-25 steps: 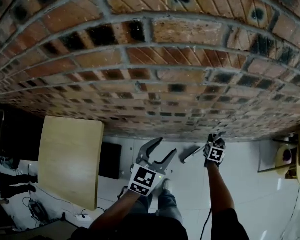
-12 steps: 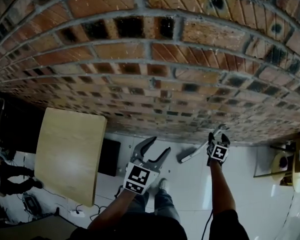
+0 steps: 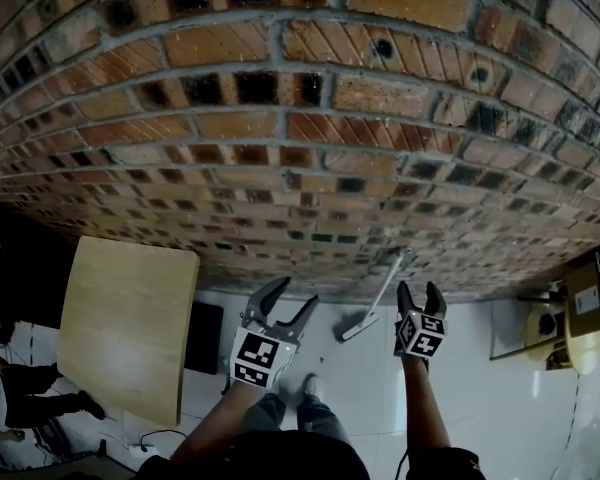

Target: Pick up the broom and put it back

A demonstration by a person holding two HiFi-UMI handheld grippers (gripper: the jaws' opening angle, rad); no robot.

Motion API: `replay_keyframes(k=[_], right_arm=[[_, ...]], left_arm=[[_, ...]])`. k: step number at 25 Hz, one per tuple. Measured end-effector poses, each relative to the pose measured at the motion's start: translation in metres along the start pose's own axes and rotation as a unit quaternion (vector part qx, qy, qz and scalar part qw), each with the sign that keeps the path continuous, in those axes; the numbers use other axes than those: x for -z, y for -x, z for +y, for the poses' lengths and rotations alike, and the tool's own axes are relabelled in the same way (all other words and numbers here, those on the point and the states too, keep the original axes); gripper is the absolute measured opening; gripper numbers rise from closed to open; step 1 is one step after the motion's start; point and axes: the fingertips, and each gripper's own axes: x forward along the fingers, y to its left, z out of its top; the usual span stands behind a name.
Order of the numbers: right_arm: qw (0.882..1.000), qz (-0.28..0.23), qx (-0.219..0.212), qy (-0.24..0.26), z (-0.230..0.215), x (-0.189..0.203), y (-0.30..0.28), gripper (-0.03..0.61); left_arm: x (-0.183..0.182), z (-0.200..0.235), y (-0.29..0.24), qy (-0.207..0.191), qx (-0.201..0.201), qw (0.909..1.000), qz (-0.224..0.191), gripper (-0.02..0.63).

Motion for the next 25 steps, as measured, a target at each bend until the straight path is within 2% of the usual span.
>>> replay_keyframes(k=[5, 9, 12, 15, 18, 25], right_arm=[[0.995, -0.093, -0.044, 0.006, 0.059, -0.067, 0.059, 0.307], [0.982, -0.163, -0.087, 0.043, 0.117, -0.123, 0.107, 0.307], [0.969, -0.200, -0.118, 0.083, 0.160, -0.152, 0.135, 0.307], [0.957, -0.225, -0.158, 0.088, 0.195, -0.165, 0.155, 0.307], [0.951, -0.231, -0.190, 0.077, 0.216, -0.167, 0.168, 0.307], [0.944, -0.241, -0.210, 0.076, 0.239, -0.152, 0.219, 0.307]], left_arm=[[-0.023, 0.003, 0.030, -0.003, -0.023, 0.9992, -0.032, 0.244], [-0.050, 0.007, 0.062, -0.016, -0.047, 0.9967, -0.064, 0.246], [-0.067, 0.010, 0.091, -0.023, -0.078, 0.9928, -0.087, 0.273], [-0.073, 0.014, 0.122, -0.017, -0.120, 0.9872, -0.104, 0.273], [-0.074, 0.014, 0.149, -0.009, -0.152, 0.9819, -0.114, 0.273], [-0.069, -0.010, 0.209, -0.010, -0.161, 0.9778, -0.134, 0.273]])
